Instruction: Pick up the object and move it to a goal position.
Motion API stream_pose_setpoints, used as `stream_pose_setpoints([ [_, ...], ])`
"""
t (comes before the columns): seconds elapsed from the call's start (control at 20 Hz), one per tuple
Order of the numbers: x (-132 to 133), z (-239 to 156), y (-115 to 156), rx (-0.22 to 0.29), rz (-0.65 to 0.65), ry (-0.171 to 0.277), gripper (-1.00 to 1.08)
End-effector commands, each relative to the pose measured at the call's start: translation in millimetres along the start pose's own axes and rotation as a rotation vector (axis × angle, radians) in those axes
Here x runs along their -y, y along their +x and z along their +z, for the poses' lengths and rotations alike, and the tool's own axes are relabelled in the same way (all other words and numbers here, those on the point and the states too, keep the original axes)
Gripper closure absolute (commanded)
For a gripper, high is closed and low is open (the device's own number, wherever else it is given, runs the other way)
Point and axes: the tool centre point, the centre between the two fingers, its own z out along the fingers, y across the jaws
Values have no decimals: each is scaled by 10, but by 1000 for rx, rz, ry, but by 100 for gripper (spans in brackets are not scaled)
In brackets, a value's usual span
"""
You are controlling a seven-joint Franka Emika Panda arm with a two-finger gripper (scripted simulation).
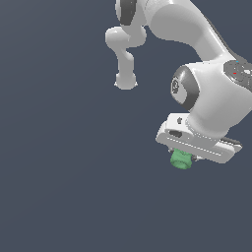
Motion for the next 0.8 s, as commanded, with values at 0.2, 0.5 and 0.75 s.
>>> stream_pose_setpoints([
  [0.2, 158, -81, 61, 0, 0, 0, 108],
  [0.5, 224, -115, 90, 0, 0, 0, 108],
  [0.75, 240, -122, 97, 0, 0, 0, 108],
])
